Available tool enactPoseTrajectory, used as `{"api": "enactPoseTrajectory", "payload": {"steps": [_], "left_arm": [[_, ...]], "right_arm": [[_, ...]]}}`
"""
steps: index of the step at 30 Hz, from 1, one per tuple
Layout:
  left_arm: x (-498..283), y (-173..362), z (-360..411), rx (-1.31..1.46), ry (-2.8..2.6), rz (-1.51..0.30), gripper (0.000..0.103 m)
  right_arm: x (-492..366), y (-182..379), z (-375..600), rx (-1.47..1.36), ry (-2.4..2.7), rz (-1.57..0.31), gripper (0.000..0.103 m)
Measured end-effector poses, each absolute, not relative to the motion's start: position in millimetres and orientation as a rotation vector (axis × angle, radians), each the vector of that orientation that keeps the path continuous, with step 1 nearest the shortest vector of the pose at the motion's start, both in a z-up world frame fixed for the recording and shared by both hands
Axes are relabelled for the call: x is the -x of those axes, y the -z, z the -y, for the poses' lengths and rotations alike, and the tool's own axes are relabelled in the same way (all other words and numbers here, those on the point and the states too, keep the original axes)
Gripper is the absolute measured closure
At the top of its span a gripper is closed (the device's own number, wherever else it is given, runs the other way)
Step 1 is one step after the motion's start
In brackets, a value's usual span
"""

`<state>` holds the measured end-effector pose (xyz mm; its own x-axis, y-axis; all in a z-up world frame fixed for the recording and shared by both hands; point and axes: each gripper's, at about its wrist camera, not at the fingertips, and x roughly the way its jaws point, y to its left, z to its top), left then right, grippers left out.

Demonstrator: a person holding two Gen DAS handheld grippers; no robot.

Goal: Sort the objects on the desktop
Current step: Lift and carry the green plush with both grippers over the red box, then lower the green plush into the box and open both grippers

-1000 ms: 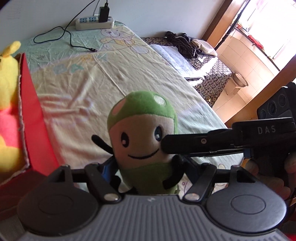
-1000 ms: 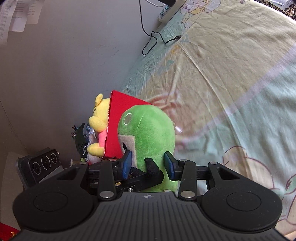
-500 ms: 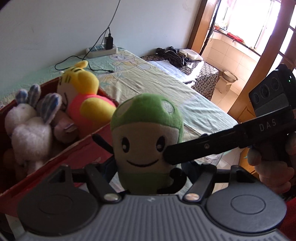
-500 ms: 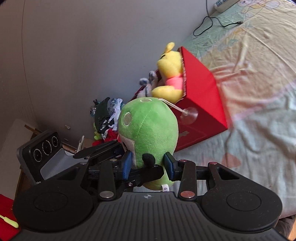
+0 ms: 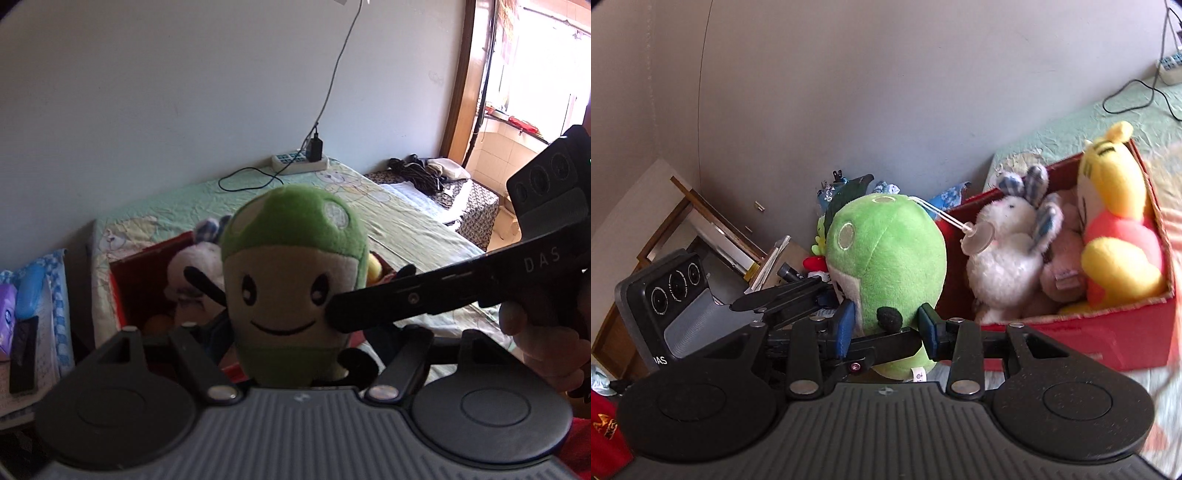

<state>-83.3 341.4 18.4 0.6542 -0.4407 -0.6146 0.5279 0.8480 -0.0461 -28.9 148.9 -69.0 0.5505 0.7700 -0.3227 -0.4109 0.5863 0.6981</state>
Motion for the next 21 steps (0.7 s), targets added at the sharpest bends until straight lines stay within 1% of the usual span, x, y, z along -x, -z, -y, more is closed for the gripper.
{"api": "enactPoseTrajectory", "payload": {"steps": [7,11,12,15,21], "left_arm": [[37.8,-6.4,-370.6,-0.142,0.459,-0.645,0.027],[13.1,12.5,-372.5,-0.147,0.396,-0.683,0.028],[8.1,17.5,-371.1,-0.152,0.376,-0.696,0.031],[-2.6,26.9,-369.2,-0.158,0.324,-0.717,0.031],[-18.1,39.0,-374.3,-0.125,0.278,-0.778,0.033]], "right_arm": [[-20.5,69.9,-185.6,-0.449,-0.747,-0.661,0.063],[-40.8,74.8,-201.3,-0.361,-0.73,-0.699,0.065],[-44.8,76.2,-204.8,-0.348,-0.732,-0.711,0.065],[-51.3,79.2,-212.8,-0.3,-0.727,-0.732,0.065],[-62.4,87.8,-215.1,-0.282,-0.725,-0.783,0.066]]}}
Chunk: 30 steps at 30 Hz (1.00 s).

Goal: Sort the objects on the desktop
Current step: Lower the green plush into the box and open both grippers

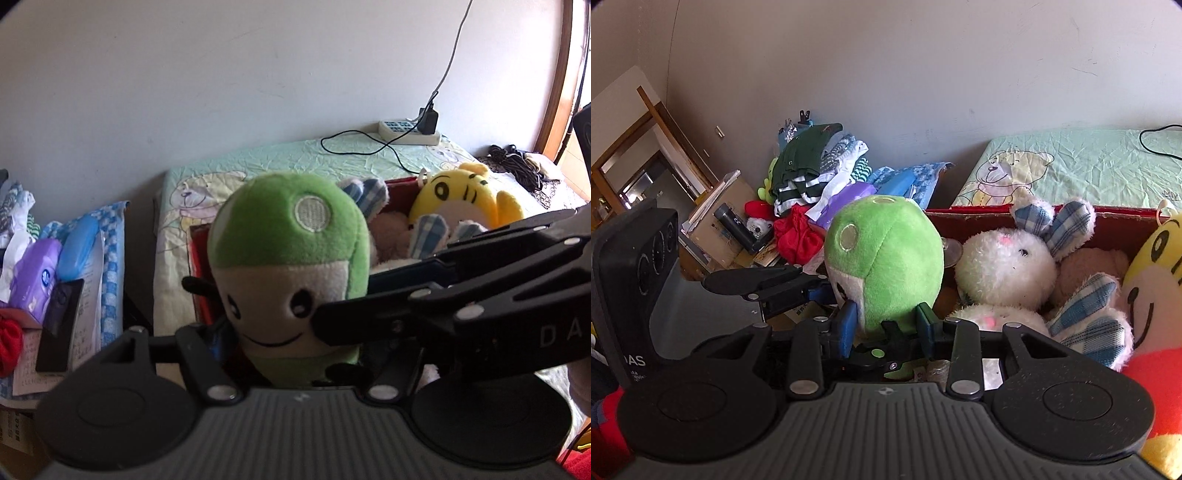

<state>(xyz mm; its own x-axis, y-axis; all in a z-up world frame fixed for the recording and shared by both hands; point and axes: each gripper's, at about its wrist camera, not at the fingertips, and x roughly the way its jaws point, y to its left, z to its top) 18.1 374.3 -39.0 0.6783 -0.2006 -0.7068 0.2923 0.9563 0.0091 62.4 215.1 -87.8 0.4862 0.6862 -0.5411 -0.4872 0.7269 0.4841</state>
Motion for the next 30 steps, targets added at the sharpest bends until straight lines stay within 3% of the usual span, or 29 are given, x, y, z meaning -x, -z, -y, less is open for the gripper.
{"api": "enactPoseTrajectory", "payload": {"steps": [16,21,24,28,30], "left_arm": [[-19.7,54.6,-360.8,-0.239,0.203,-0.835,0.033],[-16.1,52.2,-355.4,-0.264,0.19,-0.809,0.021],[-17.2,55.4,-354.2,-0.27,0.188,-0.82,0.023],[-13.2,51.9,-352.6,-0.262,0.206,-0.821,0.024],[-12.0,51.0,-350.7,-0.266,0.207,-0.821,0.024]], "right_arm": [[-73.2,94.2,-221.4,-0.268,-0.682,-0.876,0.064],[-67.4,88.3,-209.3,-0.331,-0.657,-0.821,0.061],[-65.2,83.1,-206.8,-0.329,-0.624,-0.774,0.061],[-66.2,78.6,-207.5,-0.323,-0.591,-0.711,0.063],[-71.7,82.5,-213.0,-0.321,-0.582,-0.719,0.07]]}}
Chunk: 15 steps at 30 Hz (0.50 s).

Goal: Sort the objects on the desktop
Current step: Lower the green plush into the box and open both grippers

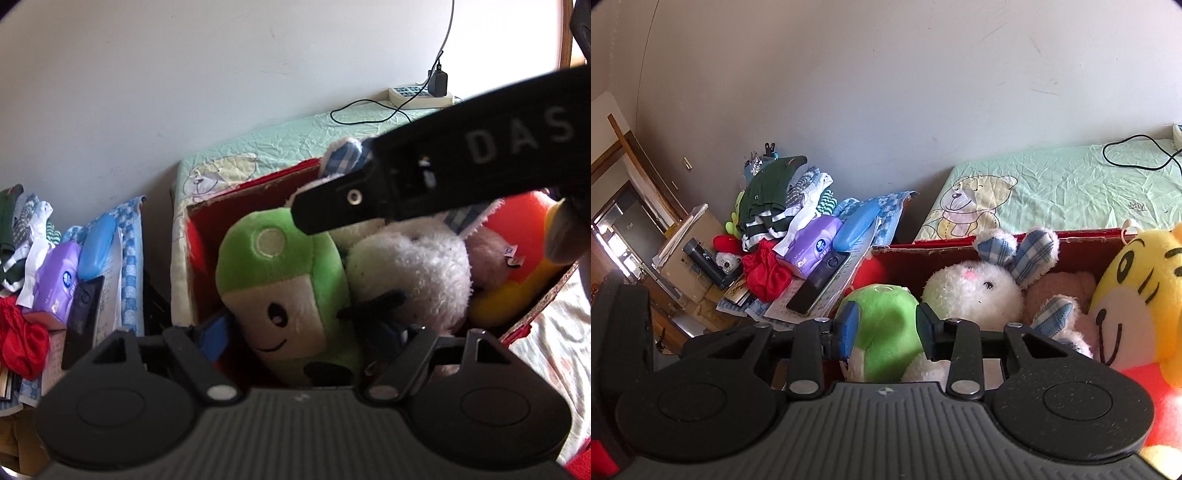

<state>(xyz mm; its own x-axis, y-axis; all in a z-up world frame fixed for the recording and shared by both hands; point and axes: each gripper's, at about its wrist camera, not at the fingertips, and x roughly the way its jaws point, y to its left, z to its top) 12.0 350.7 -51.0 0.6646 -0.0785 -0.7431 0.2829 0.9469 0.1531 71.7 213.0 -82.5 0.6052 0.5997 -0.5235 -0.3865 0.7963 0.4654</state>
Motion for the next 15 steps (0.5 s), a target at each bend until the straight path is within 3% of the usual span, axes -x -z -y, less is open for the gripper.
{"api": "enactPoseTrajectory", "payload": {"steps": [6,15], "left_arm": [[-9.5,52.0,-350.4,-0.275,0.197,-0.828,0.024],[-10.3,50.2,-351.6,-0.261,0.184,-0.831,0.02]], "right_arm": [[-75.4,90.8,-221.5,-0.321,-0.587,-0.766,0.084],[-68.4,90.6,-217.6,-0.278,-0.55,-0.752,0.081]]}}
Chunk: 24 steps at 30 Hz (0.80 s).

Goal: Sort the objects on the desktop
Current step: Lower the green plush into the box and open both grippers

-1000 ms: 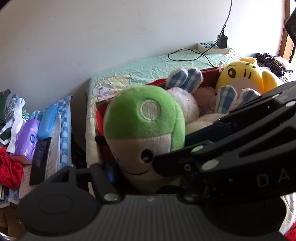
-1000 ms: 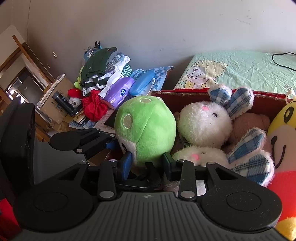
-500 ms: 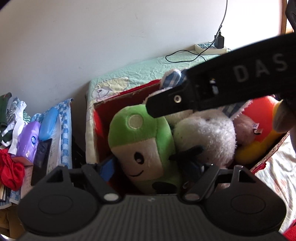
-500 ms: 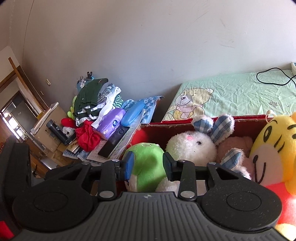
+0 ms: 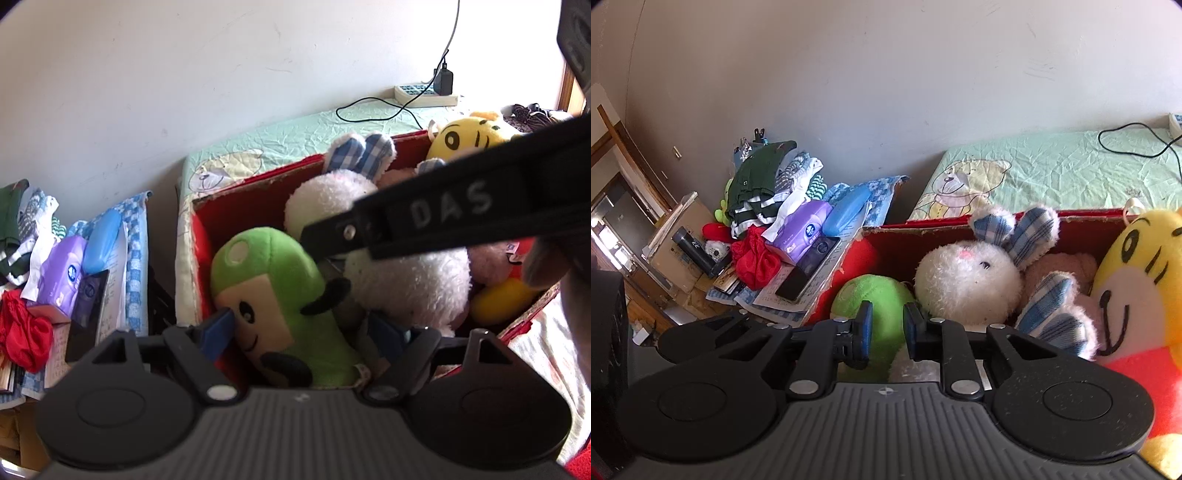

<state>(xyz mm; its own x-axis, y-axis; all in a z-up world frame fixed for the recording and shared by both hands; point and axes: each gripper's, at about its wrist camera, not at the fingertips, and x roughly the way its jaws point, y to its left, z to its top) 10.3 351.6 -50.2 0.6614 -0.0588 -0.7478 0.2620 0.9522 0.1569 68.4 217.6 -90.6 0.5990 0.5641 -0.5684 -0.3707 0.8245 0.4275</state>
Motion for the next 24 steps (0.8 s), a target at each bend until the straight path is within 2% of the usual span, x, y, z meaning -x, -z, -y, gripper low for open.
{"api": "enactPoseTrajectory", "payload": {"steps": [7,22,24], "left_arm": [[-10.9,49.9,-350.9,-0.243,0.166,-0.833,0.019],[-12.7,44.2,-341.2,-0.176,0.053,-0.92,0.018],[-9.3,42.5,-339.1,-0.172,0.044,-0.919,0.015]], "right_arm": [[-59.1,86.9,-190.4,-0.372,-0.52,-0.712,0.08],[-11.6,76.6,-176.2,-0.294,-0.293,-0.664,0.079],[-5.3,76.8,-174.1,-0.303,-0.26,-0.667,0.077]]}}
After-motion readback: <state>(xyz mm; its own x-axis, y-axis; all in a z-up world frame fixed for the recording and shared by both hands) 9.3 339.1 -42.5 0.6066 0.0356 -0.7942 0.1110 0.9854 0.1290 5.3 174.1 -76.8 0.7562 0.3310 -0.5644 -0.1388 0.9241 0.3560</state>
